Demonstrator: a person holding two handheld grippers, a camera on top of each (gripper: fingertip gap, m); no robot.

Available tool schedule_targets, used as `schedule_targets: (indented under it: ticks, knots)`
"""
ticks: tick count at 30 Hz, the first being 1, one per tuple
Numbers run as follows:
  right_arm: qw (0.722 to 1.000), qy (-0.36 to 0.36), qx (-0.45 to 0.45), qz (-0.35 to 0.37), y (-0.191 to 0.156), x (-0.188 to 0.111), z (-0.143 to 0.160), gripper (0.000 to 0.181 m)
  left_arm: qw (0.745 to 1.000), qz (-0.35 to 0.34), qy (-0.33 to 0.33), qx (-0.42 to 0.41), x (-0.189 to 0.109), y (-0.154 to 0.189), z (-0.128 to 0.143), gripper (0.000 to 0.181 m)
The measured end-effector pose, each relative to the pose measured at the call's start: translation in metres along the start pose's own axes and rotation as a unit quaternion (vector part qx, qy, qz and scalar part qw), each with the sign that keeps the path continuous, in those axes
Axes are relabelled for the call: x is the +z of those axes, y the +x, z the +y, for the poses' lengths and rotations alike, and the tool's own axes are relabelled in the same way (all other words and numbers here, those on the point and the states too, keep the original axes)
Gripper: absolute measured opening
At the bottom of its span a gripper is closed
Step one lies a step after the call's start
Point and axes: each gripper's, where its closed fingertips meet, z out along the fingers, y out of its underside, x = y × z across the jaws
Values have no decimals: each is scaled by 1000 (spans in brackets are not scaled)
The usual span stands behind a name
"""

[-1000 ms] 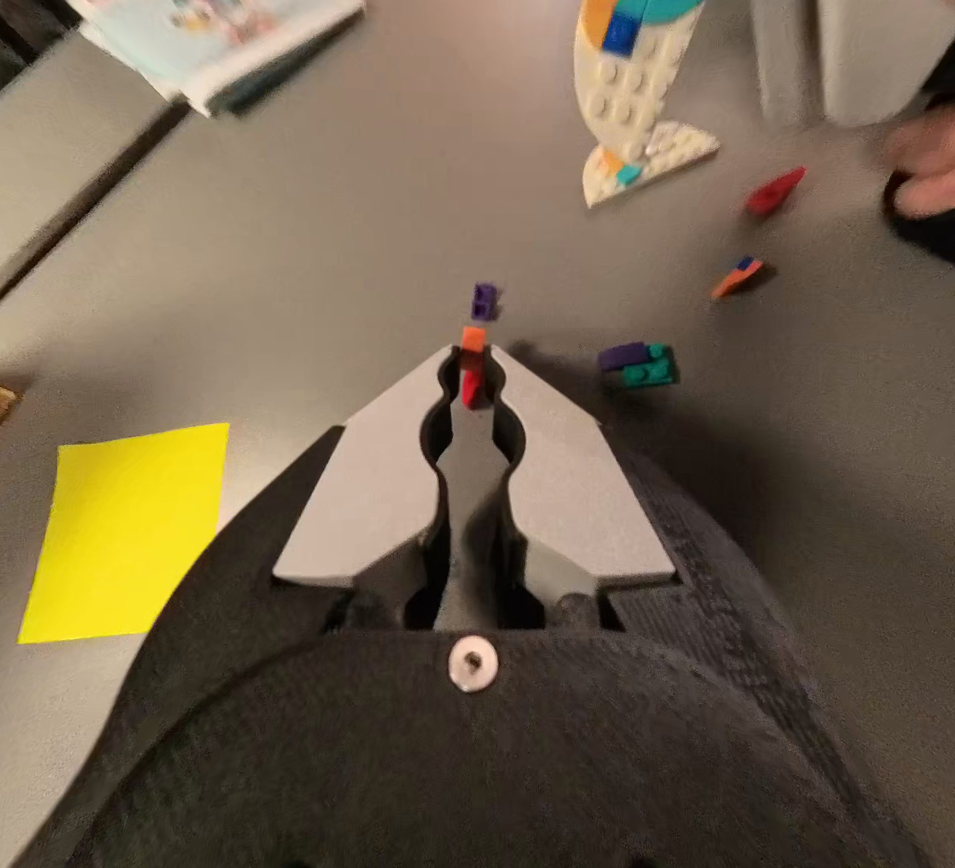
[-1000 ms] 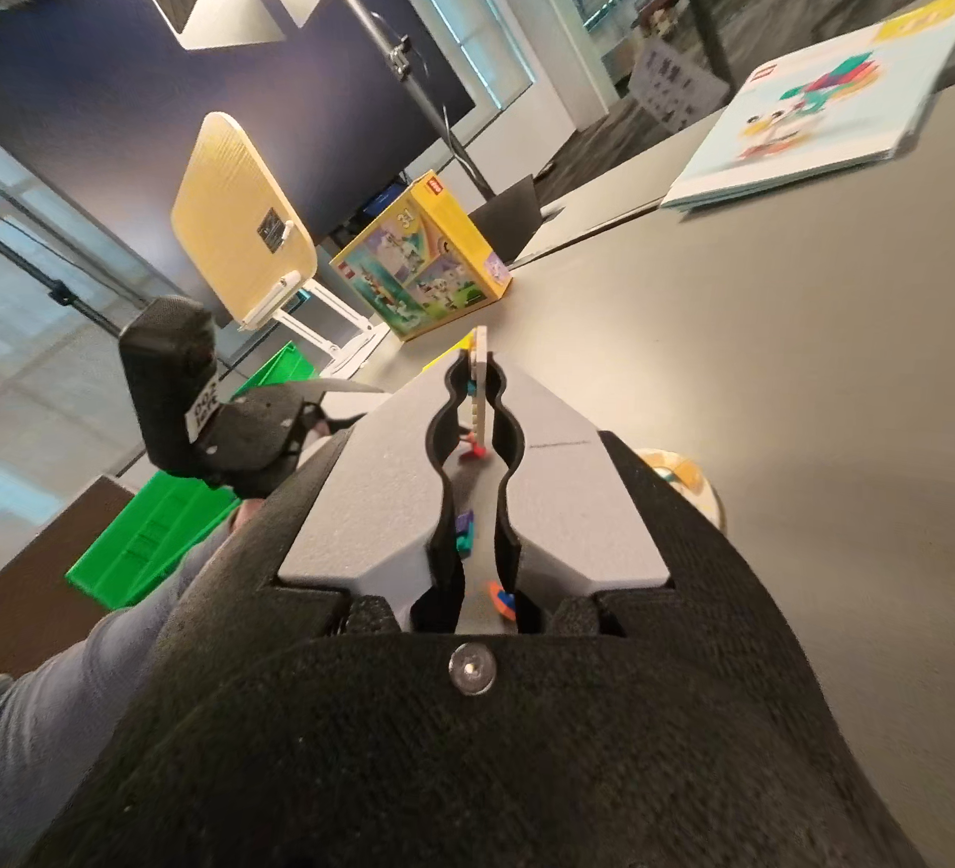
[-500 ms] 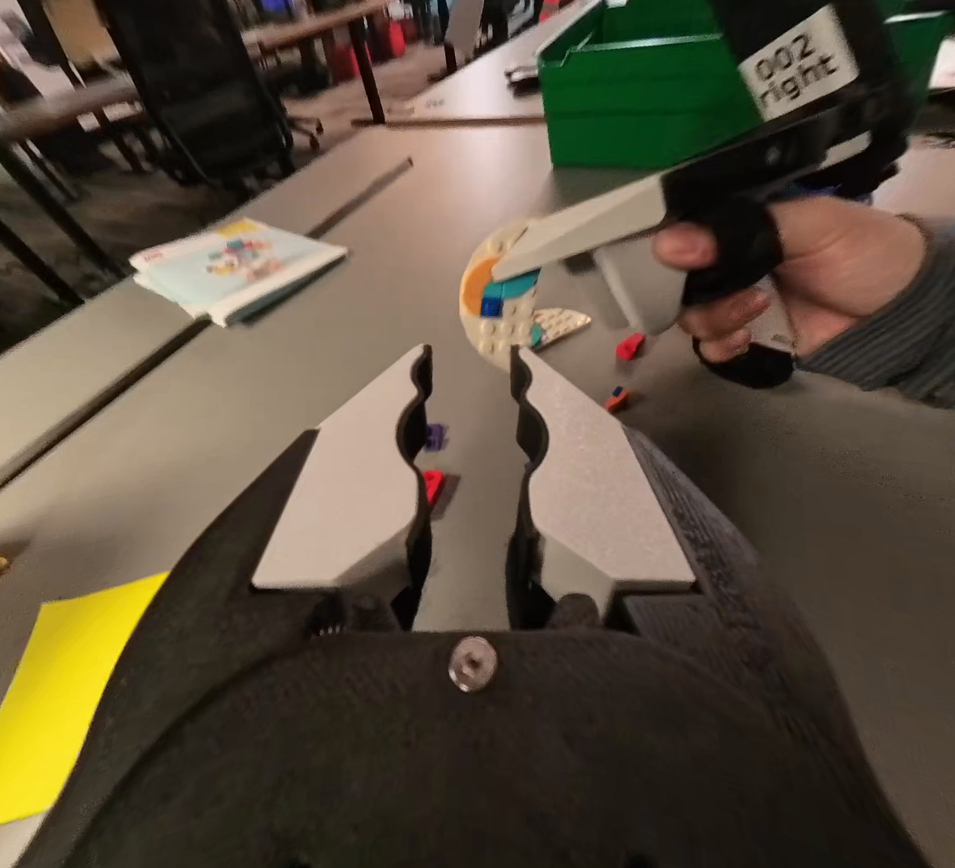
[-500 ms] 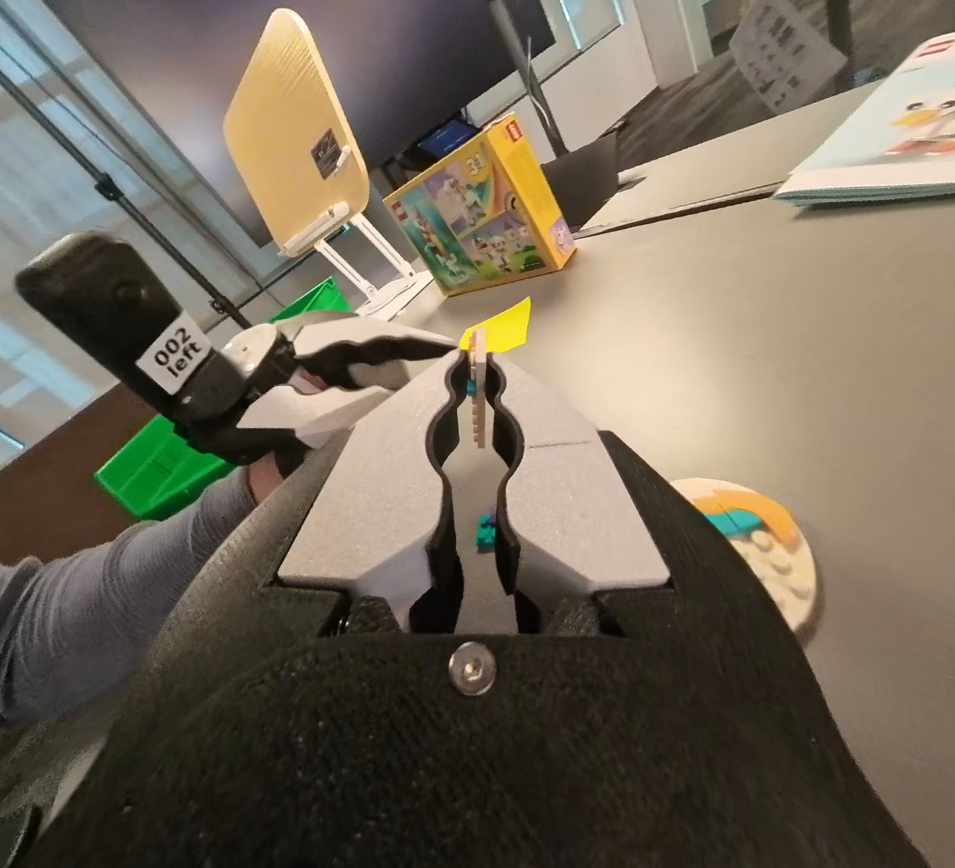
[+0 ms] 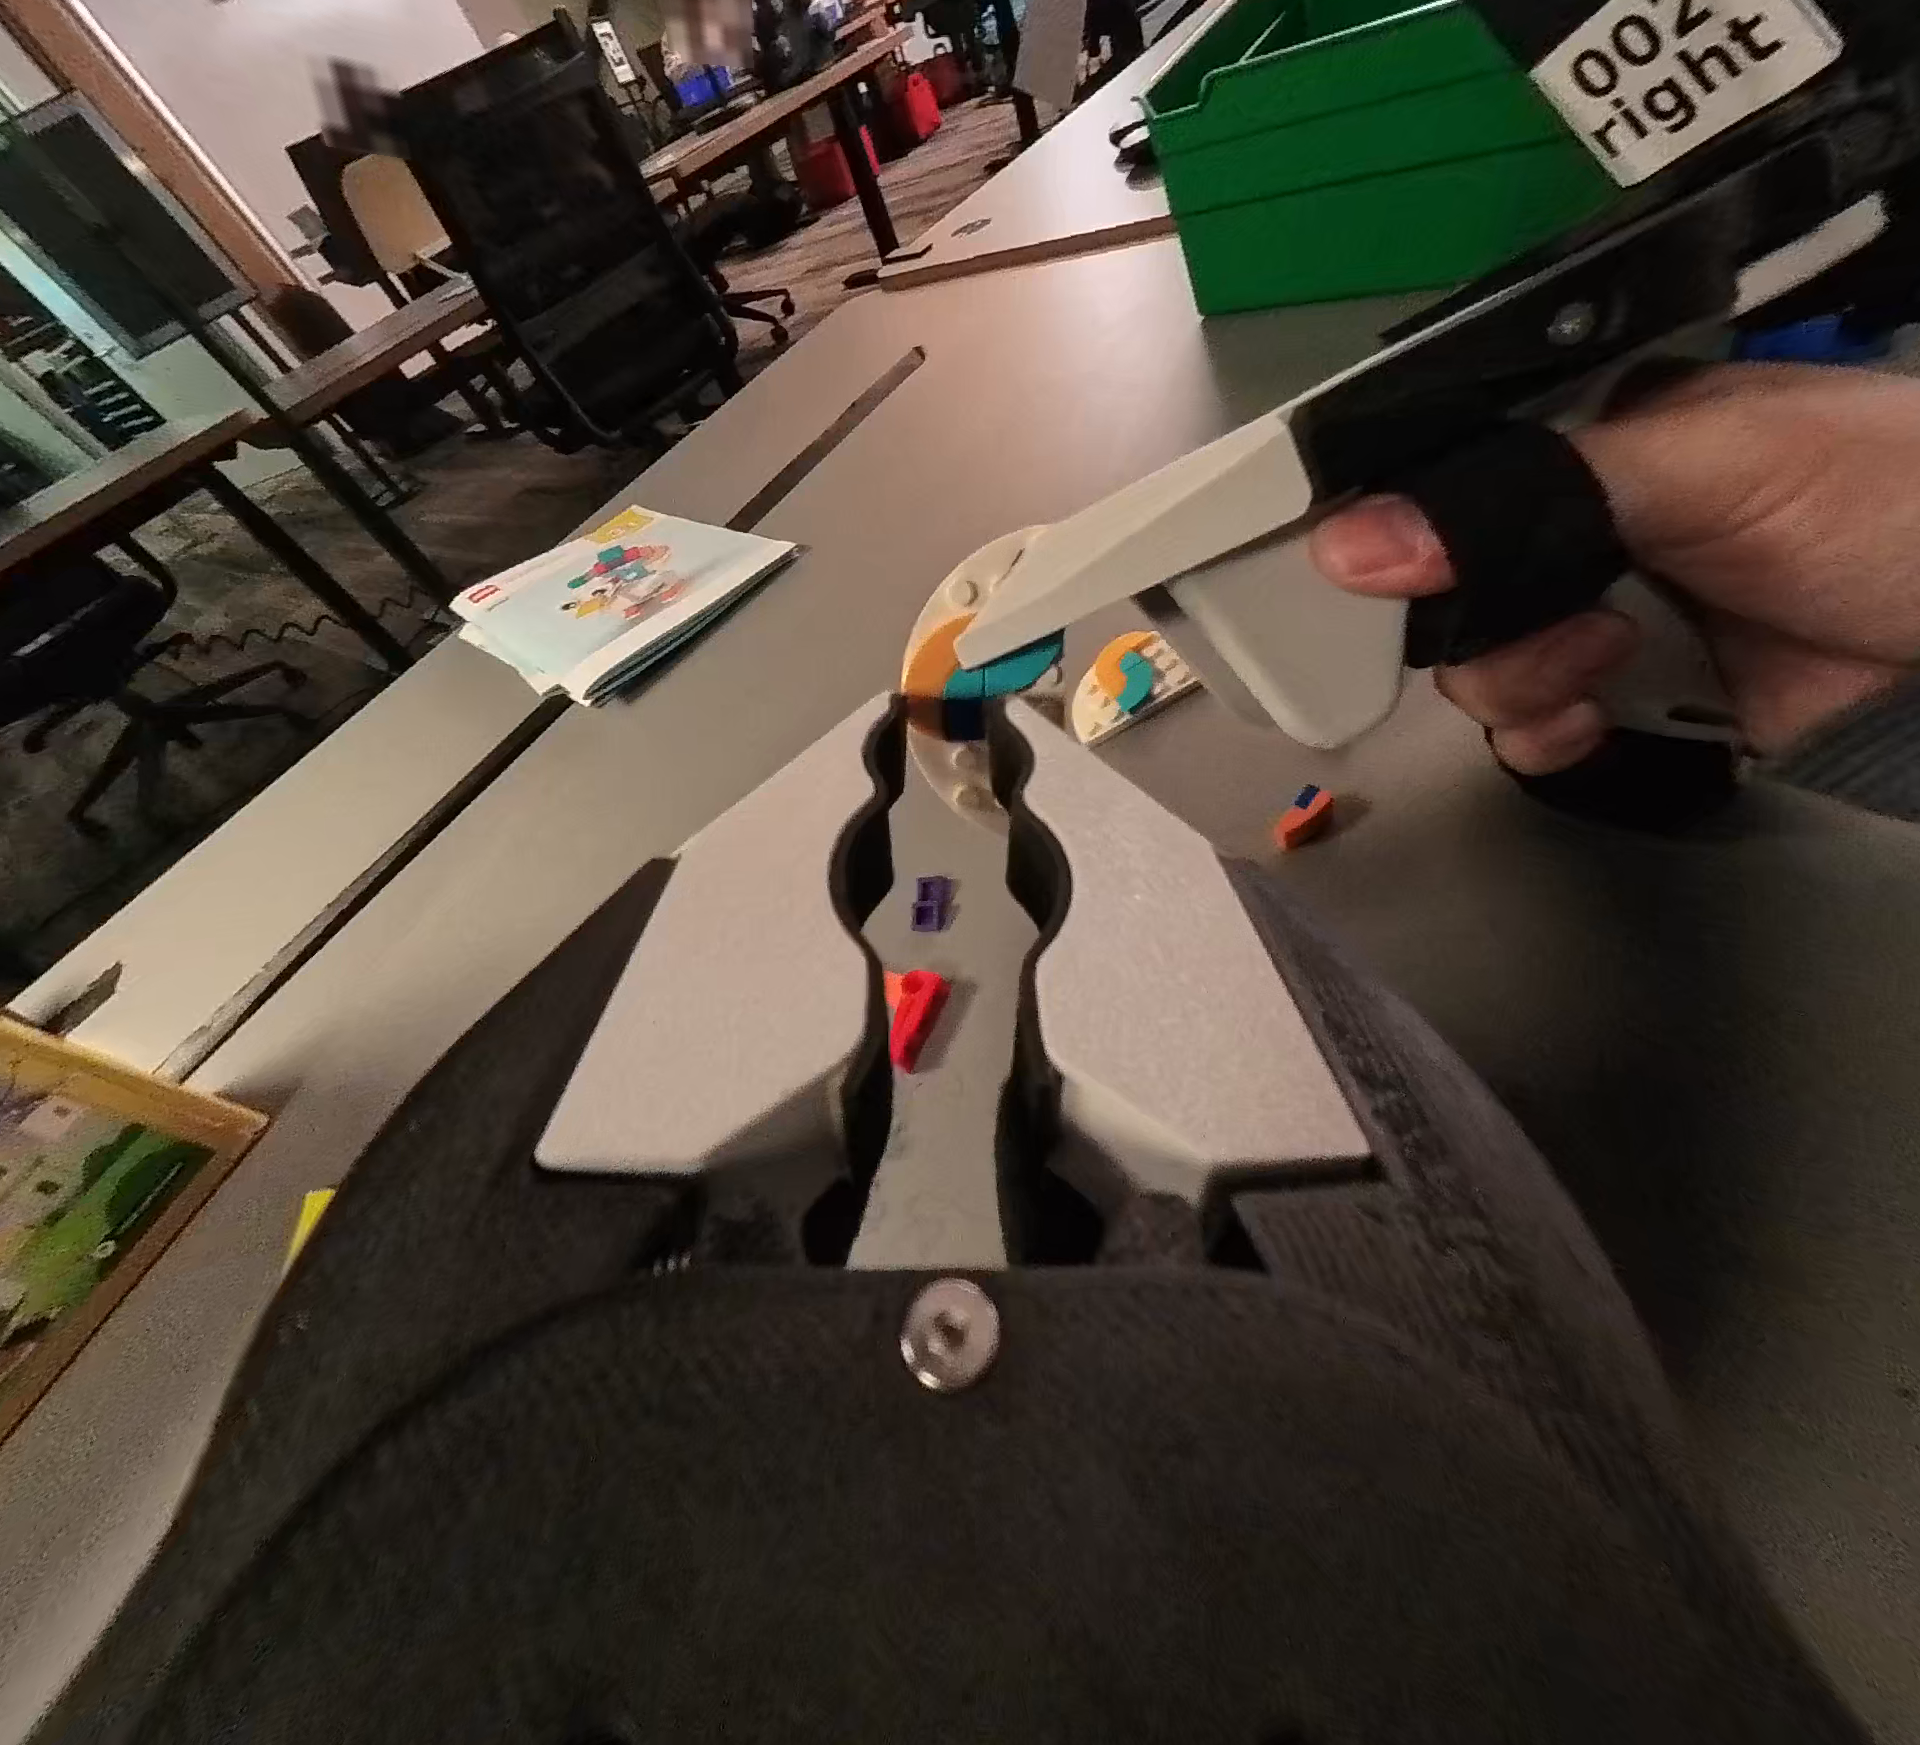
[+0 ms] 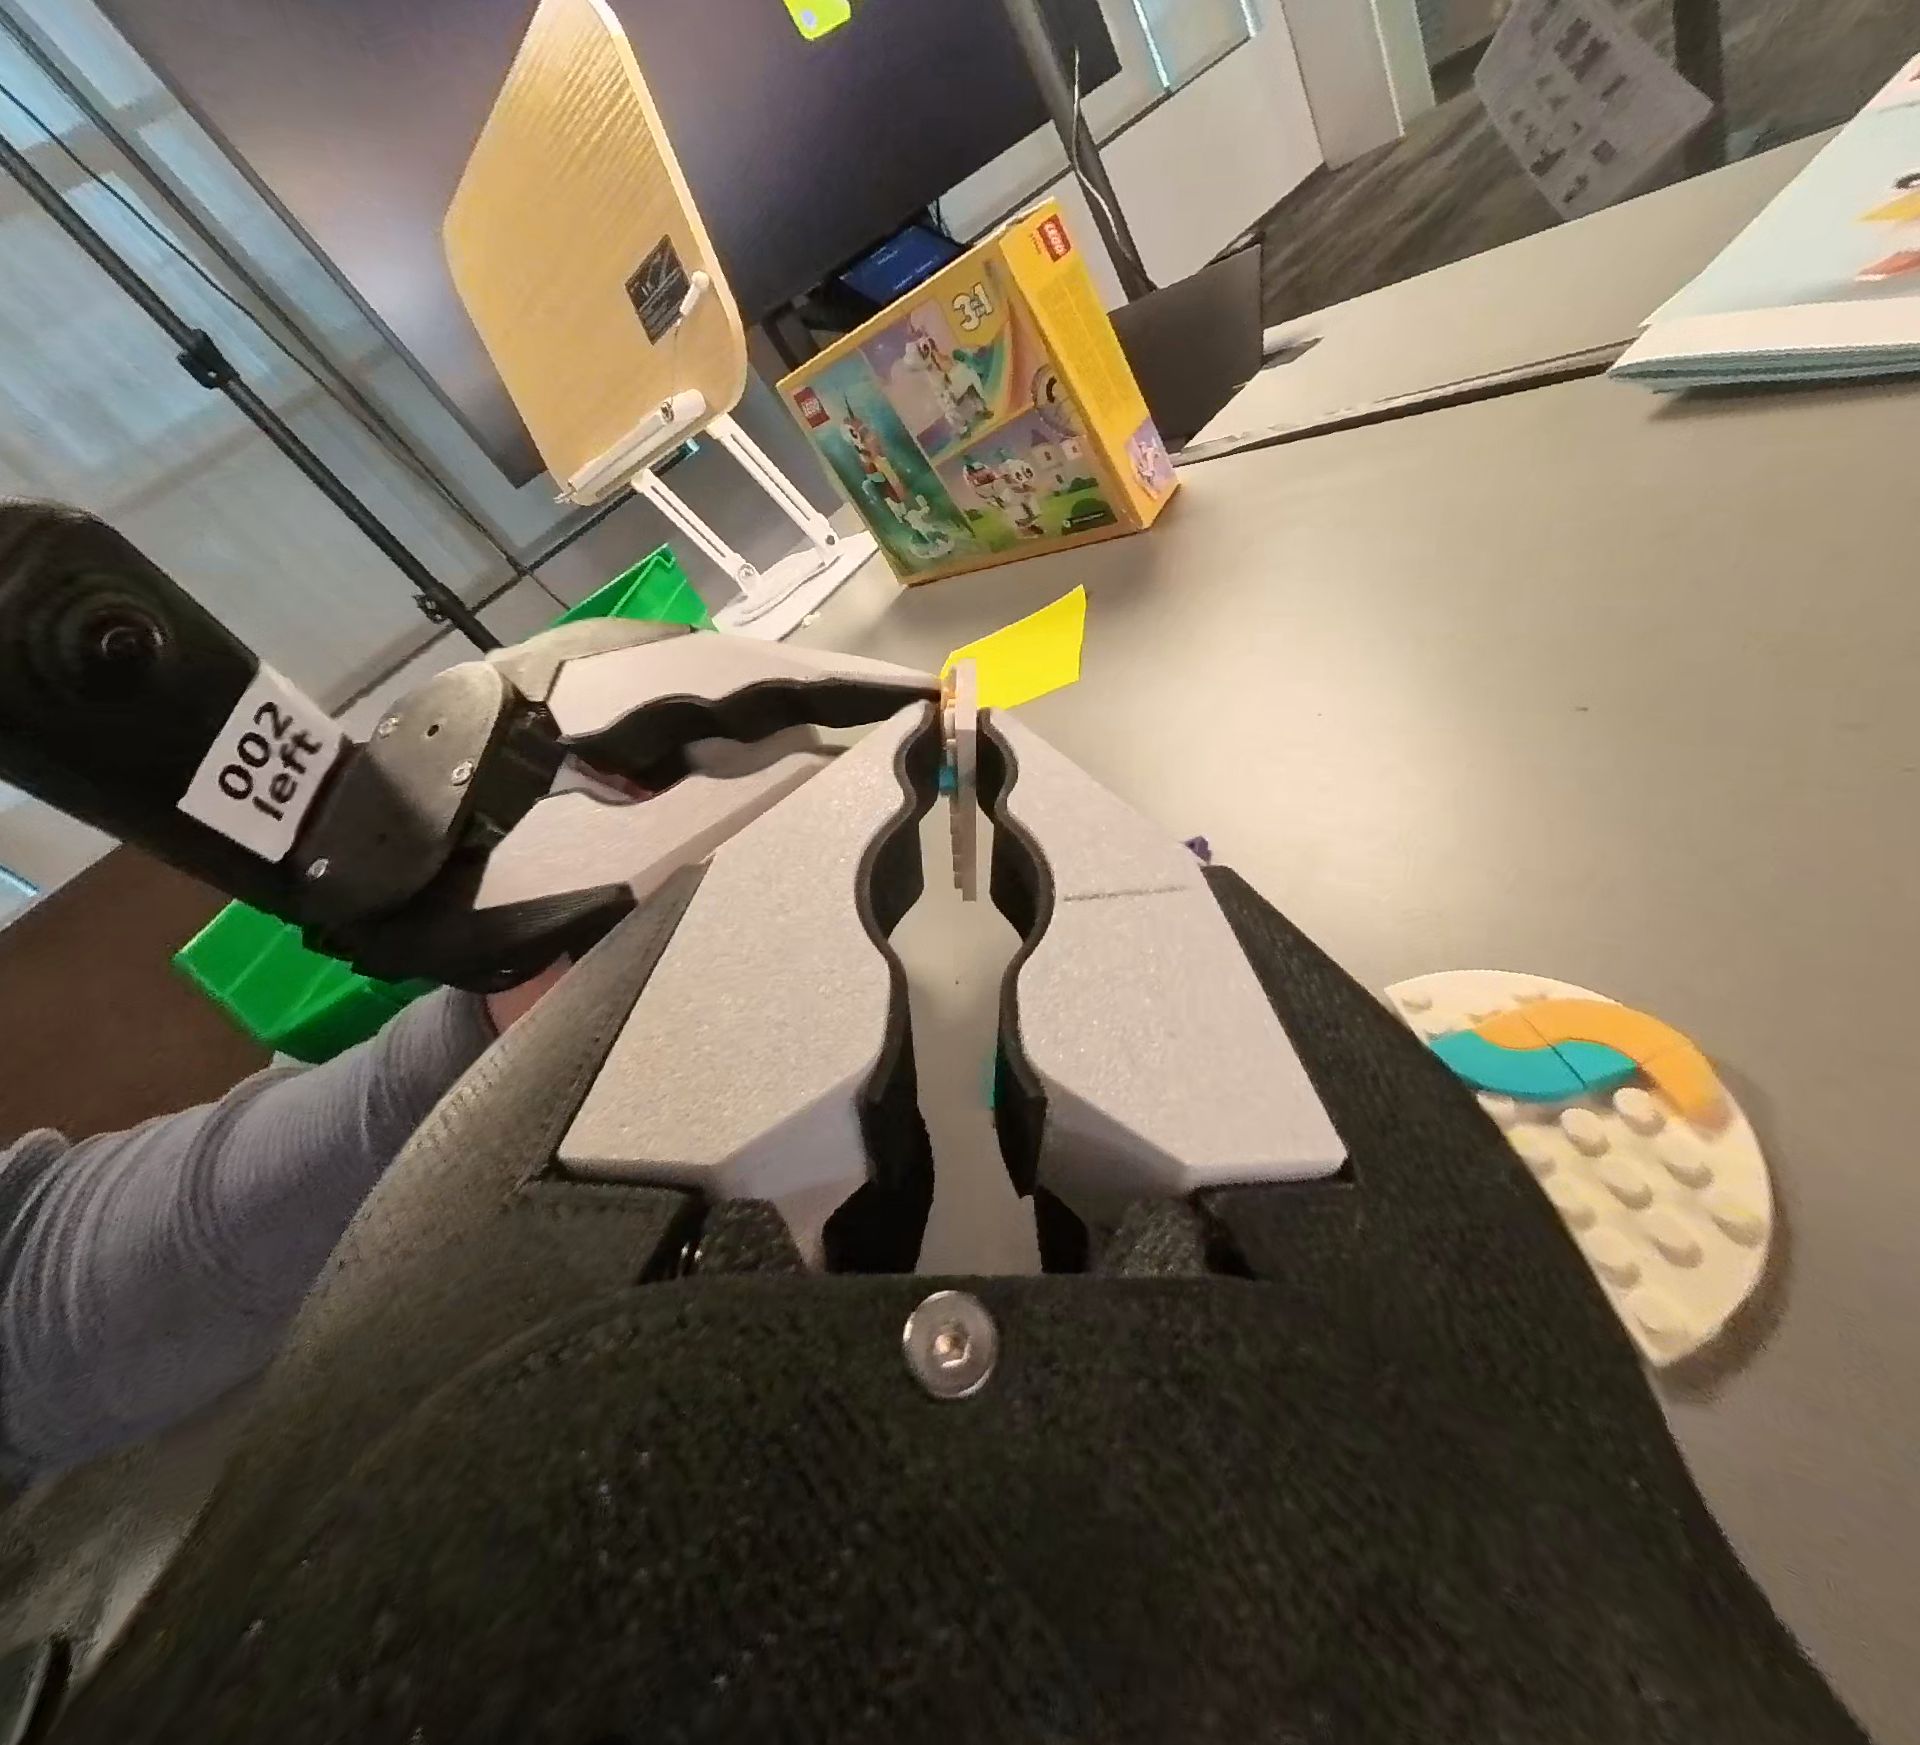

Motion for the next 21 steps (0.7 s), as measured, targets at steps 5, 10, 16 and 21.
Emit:
schedule_targets:
  ticks: [5, 10, 16, 21]
  knots:
    - [1000, 9, 9, 14, 2, 2, 1, 3, 1000, -17, -16, 12, 1, -3, 3, 12]
    - [1000, 17, 8, 16, 2, 2, -1, 3, 999, -33, -18, 17, 2, -6, 3, 22]
    - [1000, 18, 5, 12, 1, 1, -1, 3, 999, -25, -17, 11, 2, -3, 2, 14]
    - [999, 30, -2, 11, 0, -1, -5, 3, 1000, -21, -16, -12, 2, -4, 2, 19]
